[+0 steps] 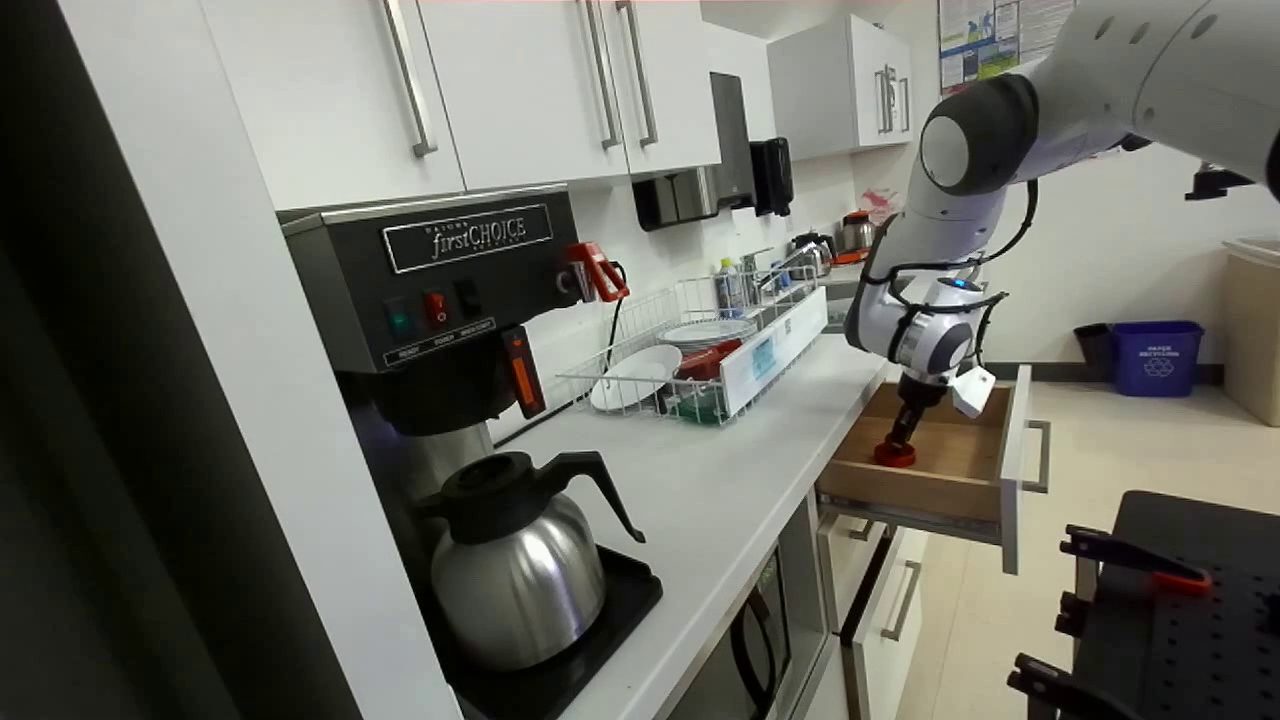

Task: Open the top most drawer and pick up the red object and place on the counter

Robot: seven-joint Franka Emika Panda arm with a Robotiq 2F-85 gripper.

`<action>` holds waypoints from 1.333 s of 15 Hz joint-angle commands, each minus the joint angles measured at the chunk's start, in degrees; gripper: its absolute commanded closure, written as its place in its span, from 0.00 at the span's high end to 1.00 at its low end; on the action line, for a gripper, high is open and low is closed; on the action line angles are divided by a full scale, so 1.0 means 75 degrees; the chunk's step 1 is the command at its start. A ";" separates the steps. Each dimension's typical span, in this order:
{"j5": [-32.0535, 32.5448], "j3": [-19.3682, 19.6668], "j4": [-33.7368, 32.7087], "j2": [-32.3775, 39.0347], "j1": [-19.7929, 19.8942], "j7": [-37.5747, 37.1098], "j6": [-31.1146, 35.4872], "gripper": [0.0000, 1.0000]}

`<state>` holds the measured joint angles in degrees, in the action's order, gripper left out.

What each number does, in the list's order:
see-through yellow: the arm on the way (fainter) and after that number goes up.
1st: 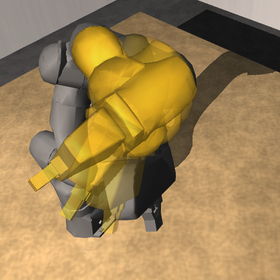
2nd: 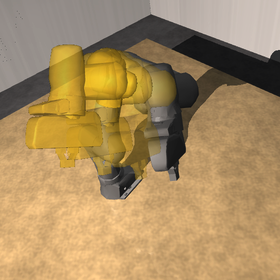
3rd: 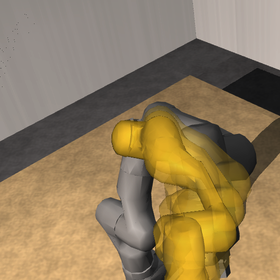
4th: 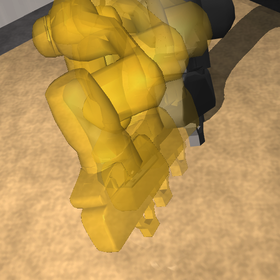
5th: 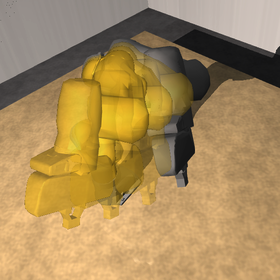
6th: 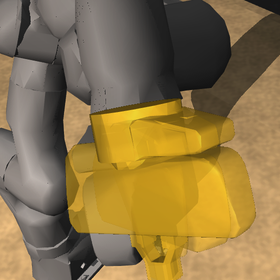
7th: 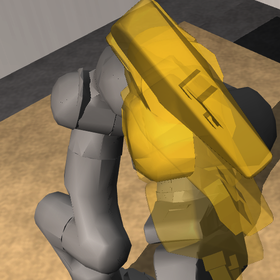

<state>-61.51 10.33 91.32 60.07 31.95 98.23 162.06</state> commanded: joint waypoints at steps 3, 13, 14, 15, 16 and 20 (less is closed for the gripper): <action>-0.0202 -0.0056 -0.0218 0.0110 0.0006 -0.0021 0.0243 0.14; -0.0859 -0.0205 0.1561 -0.1677 0.0497 0.1559 0.0701 0.13; -0.0986 -0.0204 0.1787 -0.1953 0.0559 0.1827 0.0656 0.13; -0.1066 -0.0165 0.2076 -0.2289 0.0600 0.2074 0.0549 0.13; -0.1096 -0.0120 0.2338 -0.2608 0.0631 0.2276 0.0458 0.13; -0.0792 0.0076 0.3259 -0.3925 0.0681 0.2559 -0.0108 0.13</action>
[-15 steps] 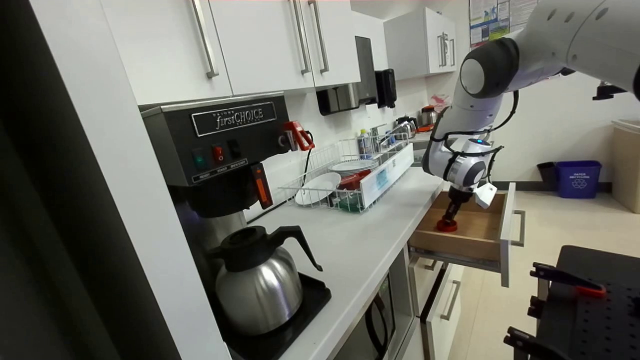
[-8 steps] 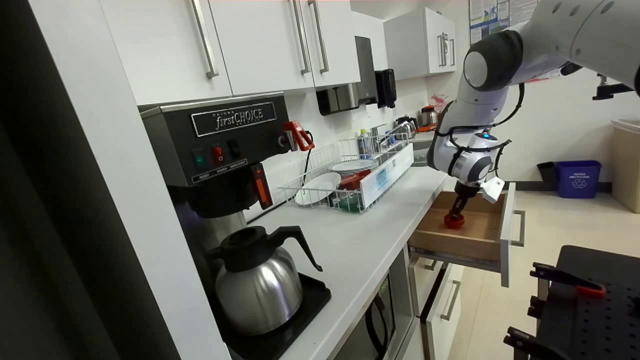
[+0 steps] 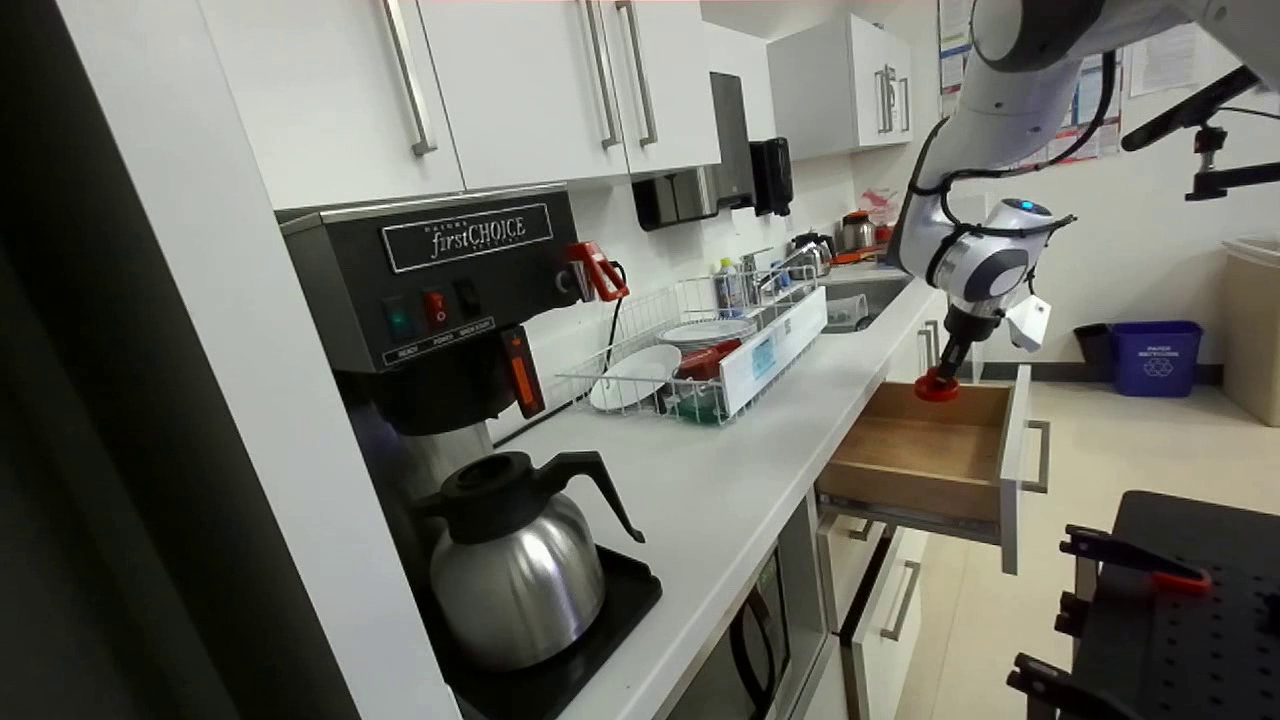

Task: Open the top most drawer and pick up the red object and place on the counter

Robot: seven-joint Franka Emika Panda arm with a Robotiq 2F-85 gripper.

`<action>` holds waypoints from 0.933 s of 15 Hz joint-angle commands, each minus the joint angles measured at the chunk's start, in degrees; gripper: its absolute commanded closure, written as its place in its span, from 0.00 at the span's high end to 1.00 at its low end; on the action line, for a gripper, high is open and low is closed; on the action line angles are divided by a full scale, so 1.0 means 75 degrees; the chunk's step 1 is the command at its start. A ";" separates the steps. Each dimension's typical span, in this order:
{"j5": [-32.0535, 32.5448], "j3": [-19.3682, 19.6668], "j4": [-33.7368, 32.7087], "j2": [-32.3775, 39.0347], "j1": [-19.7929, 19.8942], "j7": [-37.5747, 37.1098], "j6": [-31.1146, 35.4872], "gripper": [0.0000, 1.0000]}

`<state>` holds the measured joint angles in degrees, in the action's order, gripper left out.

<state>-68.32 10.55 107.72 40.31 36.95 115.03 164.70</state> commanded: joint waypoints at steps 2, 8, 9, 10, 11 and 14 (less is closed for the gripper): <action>0.0535 0.0183 0.1444 -0.1895 -0.0103 0.0123 -0.0982 0.13; 0.2263 0.0229 0.1642 -0.2705 -0.0760 -0.0923 -0.1909 0.13; 0.2408 0.0138 0.1665 -0.2755 -0.0932 -0.1018 -0.1881 0.13; 0.2524 0.0082 0.1651 -0.2771 -0.1078 -0.1105 -0.1865 0.13; 0.2590 0.0027 0.1615 -0.2727 -0.1260 -0.1217 -0.1782 0.13; 0.2941 -0.0081 0.1462 -0.2506 -0.1659 -0.1674 -0.1839 0.13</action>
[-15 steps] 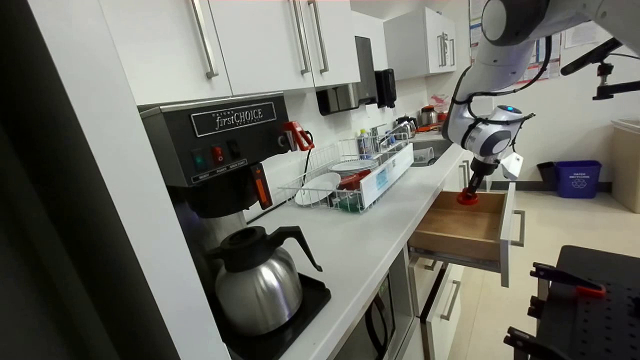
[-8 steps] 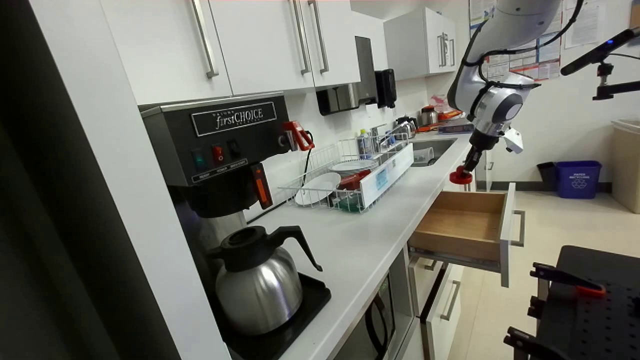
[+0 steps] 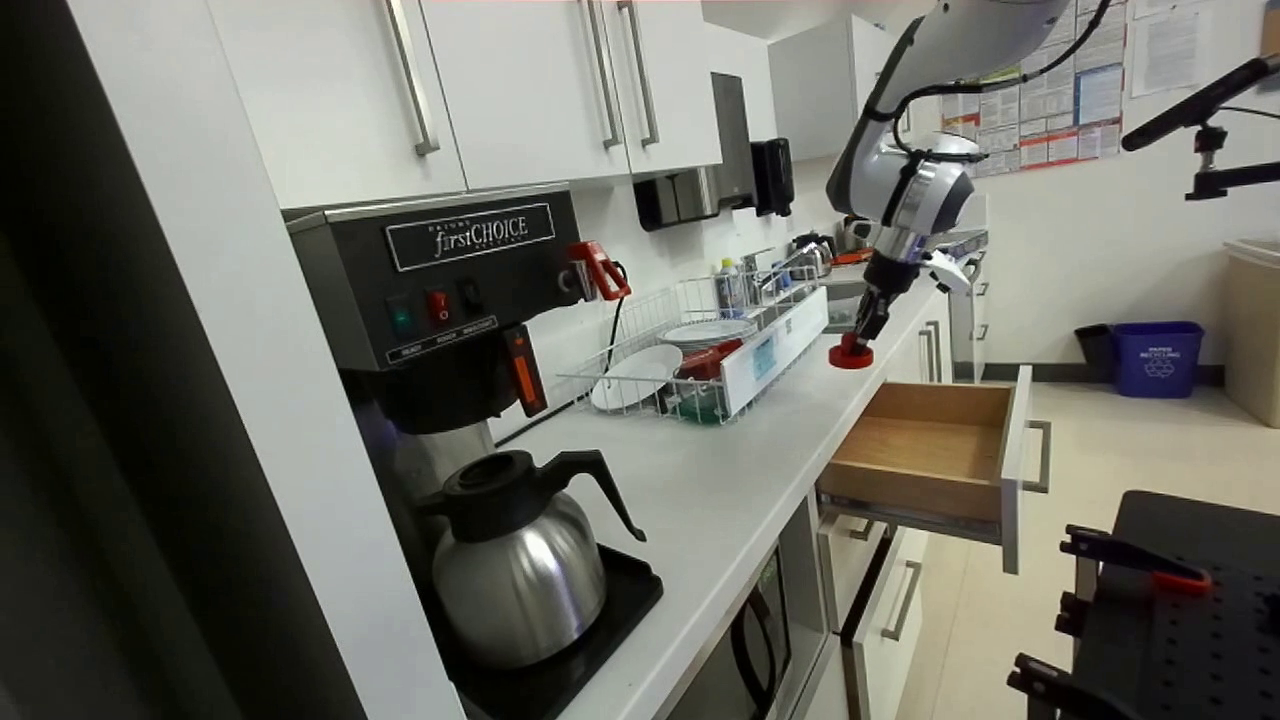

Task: Open the top most drawer and pick up the red object and place on the counter

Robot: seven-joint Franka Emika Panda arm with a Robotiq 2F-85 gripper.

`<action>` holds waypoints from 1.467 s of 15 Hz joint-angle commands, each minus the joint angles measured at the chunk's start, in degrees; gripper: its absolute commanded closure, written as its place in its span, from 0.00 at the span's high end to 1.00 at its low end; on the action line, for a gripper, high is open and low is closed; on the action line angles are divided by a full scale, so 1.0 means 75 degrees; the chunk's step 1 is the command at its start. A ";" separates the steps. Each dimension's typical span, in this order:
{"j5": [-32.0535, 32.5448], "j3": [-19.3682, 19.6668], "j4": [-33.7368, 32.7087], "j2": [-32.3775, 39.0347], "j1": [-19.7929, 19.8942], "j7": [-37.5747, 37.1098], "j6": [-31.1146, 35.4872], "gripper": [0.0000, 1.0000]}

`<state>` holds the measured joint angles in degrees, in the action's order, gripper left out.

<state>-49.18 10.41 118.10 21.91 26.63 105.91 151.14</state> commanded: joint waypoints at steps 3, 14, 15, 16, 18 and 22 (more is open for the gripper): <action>0.0867 -0.0129 0.0032 0.0120 -0.0498 -0.0965 -0.0047 0.13; 0.0943 -0.0937 -0.0221 0.0941 -0.0013 -0.1107 0.0324 0.13; 0.0894 -0.1012 -0.0261 0.1016 0.0034 -0.1098 0.0405 0.13; 0.0795 -0.1111 -0.0302 0.1087 0.0085 -0.1061 0.0555 0.13; 0.0560 -0.1325 -0.0402 0.1199 0.0191 -0.1001 0.0838 0.13; 0.0289 -0.1624 -0.0593 0.1343 0.0265 -0.1029 0.1306 0.63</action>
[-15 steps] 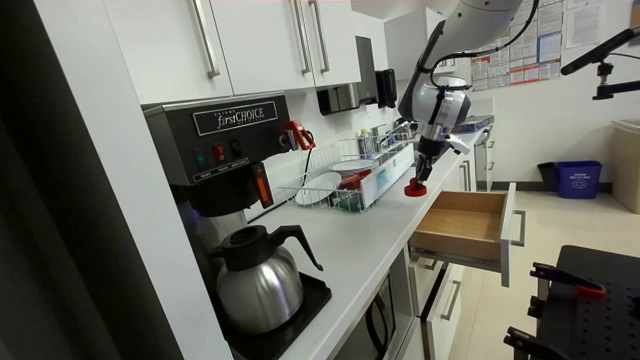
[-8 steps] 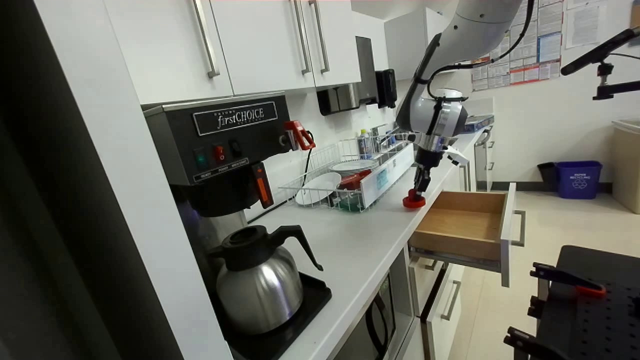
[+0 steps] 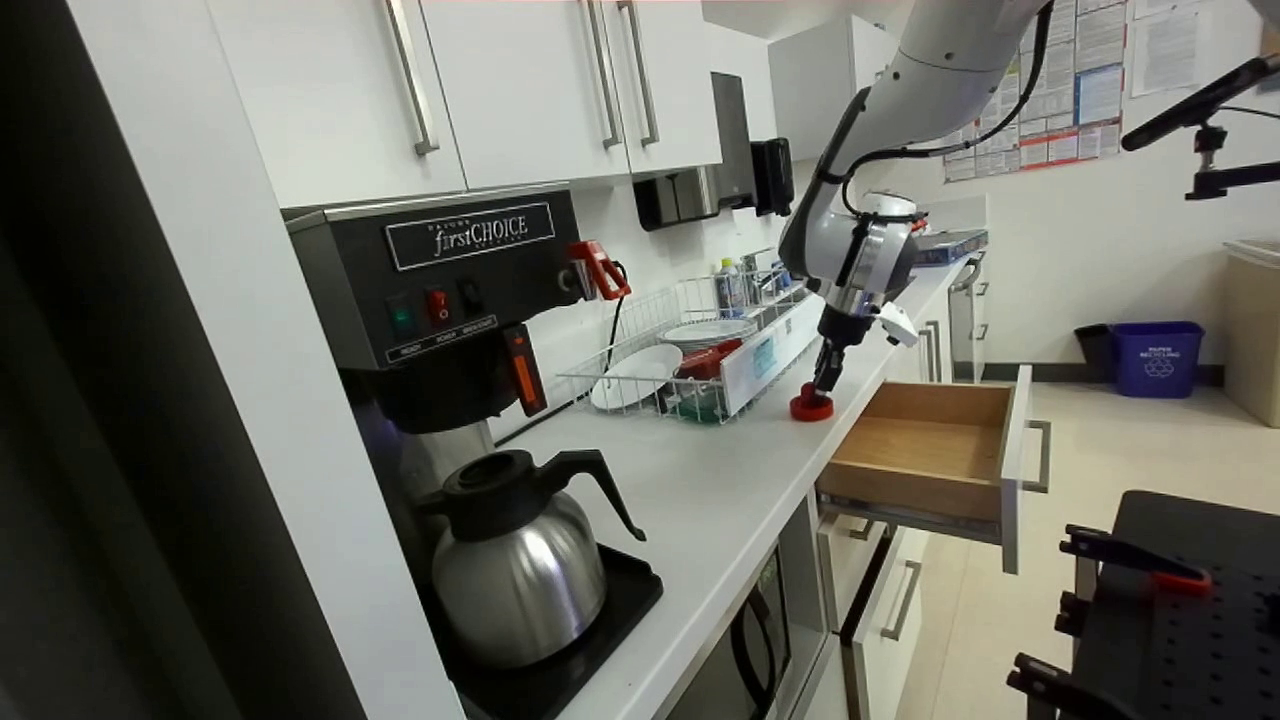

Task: Open the top most drawer and pick up the red object and place on the counter

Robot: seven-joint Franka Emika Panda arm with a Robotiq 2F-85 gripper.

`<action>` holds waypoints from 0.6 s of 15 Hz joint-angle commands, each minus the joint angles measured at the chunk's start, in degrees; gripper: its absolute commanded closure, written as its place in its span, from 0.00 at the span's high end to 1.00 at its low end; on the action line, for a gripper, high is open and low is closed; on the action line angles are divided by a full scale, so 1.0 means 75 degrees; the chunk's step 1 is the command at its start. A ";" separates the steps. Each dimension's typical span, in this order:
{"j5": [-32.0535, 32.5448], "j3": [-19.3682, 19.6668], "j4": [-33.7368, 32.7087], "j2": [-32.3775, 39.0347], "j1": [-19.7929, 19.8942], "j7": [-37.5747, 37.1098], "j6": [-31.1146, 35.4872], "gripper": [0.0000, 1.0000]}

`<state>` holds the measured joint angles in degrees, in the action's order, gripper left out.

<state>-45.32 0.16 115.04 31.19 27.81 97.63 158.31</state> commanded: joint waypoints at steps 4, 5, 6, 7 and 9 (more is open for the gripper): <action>-0.0258 -0.0167 0.0035 -0.0164 0.0039 0.0083 0.0486 0.86; -0.0302 -0.0199 0.0143 -0.0309 0.0108 0.0189 0.0480 0.92; -0.0342 -0.0230 0.0350 -0.0579 0.0227 0.0385 0.0433 0.99; -0.0481 -0.0316 0.0561 -0.0884 0.0435 0.0620 0.0289 1.00; -0.0873 -0.0418 0.0980 -0.1501 0.0864 0.1216 0.0042 1.00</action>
<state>-47.98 -1.12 115.60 28.69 29.90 100.61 160.65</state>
